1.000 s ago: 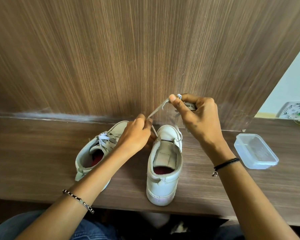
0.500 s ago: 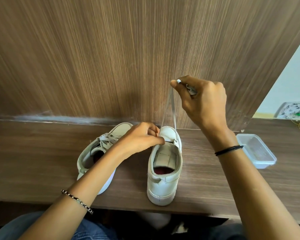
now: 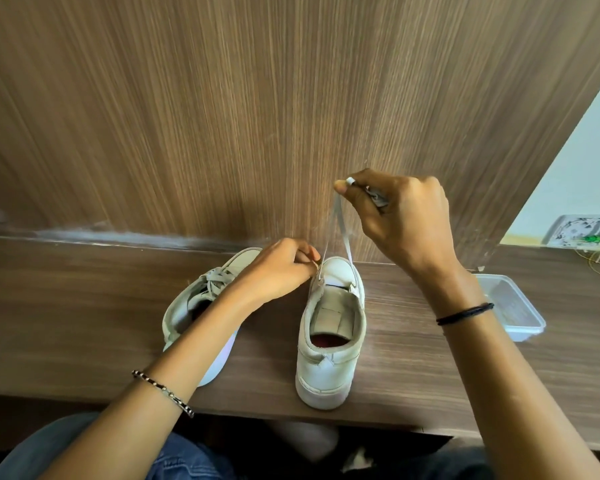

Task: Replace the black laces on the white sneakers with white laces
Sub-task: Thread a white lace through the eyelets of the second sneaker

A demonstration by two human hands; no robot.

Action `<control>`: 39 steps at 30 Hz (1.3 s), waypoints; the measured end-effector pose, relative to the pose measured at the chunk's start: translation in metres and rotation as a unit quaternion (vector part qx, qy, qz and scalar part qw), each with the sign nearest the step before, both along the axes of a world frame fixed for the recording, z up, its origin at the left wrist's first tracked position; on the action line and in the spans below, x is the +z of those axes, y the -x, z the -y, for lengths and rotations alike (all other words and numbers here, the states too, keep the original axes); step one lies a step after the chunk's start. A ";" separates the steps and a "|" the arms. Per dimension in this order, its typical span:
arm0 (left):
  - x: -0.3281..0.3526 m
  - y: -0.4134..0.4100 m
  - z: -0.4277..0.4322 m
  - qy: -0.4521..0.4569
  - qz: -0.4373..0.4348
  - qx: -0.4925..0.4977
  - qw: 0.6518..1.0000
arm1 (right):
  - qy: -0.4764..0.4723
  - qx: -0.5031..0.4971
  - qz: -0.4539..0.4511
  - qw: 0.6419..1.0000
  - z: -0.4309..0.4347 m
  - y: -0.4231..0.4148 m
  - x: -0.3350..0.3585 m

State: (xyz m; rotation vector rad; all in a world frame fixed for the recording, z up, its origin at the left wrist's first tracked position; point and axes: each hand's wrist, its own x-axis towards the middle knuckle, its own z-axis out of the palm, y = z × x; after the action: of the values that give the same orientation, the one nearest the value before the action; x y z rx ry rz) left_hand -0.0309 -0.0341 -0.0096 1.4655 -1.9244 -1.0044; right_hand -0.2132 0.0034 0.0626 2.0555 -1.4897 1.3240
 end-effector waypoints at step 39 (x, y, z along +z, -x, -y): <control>0.034 -0.013 -0.004 -0.275 -0.199 0.075 0.938 | -0.435 0.107 0.002 0.894 -0.007 0.027 -0.057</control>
State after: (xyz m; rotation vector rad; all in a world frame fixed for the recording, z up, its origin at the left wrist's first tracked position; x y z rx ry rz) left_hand -0.0179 -0.0300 0.0249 1.5086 -1.2759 -1.7055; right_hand -0.2399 0.0102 0.0059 2.7920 -2.1724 0.7491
